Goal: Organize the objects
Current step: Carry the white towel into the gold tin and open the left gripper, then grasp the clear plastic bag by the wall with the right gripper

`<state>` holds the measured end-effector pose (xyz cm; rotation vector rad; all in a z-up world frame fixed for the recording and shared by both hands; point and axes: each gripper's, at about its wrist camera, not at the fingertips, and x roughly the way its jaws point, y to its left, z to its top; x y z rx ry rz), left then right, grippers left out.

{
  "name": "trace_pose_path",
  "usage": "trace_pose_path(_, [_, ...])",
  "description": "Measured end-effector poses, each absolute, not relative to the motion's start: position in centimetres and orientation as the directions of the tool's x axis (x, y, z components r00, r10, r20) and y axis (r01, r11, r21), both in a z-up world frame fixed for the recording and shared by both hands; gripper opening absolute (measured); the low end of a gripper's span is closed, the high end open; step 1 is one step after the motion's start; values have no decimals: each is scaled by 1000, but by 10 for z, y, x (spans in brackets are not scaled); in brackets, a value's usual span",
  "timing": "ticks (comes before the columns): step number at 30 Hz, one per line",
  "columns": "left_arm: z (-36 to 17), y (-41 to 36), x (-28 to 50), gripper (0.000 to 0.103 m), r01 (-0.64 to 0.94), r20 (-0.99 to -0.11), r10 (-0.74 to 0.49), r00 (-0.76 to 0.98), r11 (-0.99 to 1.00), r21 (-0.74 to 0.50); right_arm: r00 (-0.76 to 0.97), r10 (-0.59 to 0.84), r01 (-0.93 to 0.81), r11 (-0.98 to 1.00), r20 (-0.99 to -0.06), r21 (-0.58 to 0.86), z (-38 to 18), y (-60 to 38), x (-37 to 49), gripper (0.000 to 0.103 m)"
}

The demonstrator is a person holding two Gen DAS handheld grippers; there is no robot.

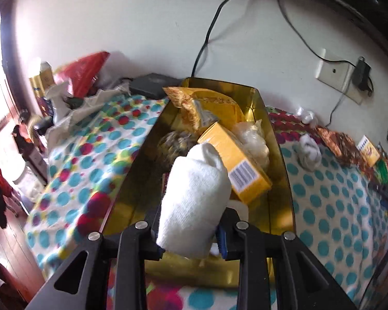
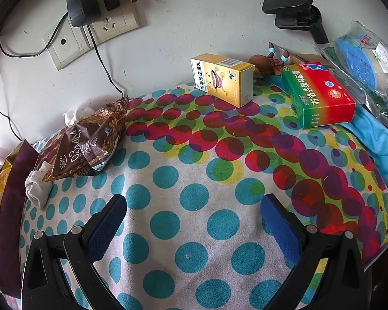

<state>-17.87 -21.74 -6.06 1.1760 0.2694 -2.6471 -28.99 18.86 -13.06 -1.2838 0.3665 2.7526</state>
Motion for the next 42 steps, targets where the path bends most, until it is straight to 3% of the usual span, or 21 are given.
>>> trace_pose_path(3, [-64, -225, -207, 29, 311, -783, -106, -612, -943, -116, -643, -23, -174, -969, -766, 175, -131, 189, -290, 103])
trace_pose_path(6, [-63, -222, -224, 29, 308, -795, -125, -594, -948, -82, -645, -27, -174, -968, -764, 181, -131, 190, -289, 103])
trace_pose_path(14, [-65, -196, -153, 30, 240, -716, -102, -691, -966, -94, -645, -29, -171, -968, -763, 182, -131, 193, -289, 103])
trace_pose_path(17, [-67, -213, -169, 32, 296, -737, -132, -663, -951, -96, -646, -30, -171, -968, -763, 184, -131, 193, -288, 103])
trace_pose_path(19, [-77, -237, -189, 31, 366, -800, -119, -588, -921, -132, -645, -28, -171, -969, -764, 180, -131, 194, -287, 103])
trace_pose_path(22, [-83, -230, -191, 32, 329, -820, -115, -561, -940, -93, -645, -29, -171, -968, -763, 181, -131, 195, -286, 103])
trace_pose_path(26, [-84, -207, -178, 41, 279, -764, -173, -621, -960, -9, -643, -25, -172, -969, -765, 177, -131, 194, -287, 103])
trace_pose_path(33, [-57, -208, -145, 43, 277, -656, -203, -727, -961, -10, -635, -9, -174, -972, -772, 155, -132, 195, -285, 103])
trace_pose_path(35, [-39, -206, -122, 46, 251, -574, -184, -798, -967, -38, -637, -12, -175, -972, -771, 159, -132, 194, -285, 103])
trace_pose_path(38, [-21, -202, -78, 70, 204, -446, -132, -886, -972, -119, -635, -10, -174, -972, -772, 155, -132, 194, -285, 103])
trace_pose_path(42, [-19, -183, -18, 70, 161, -314, -103, -944, -973, -164, -632, -6, -170, -974, -775, 147, -131, 196, -282, 103])
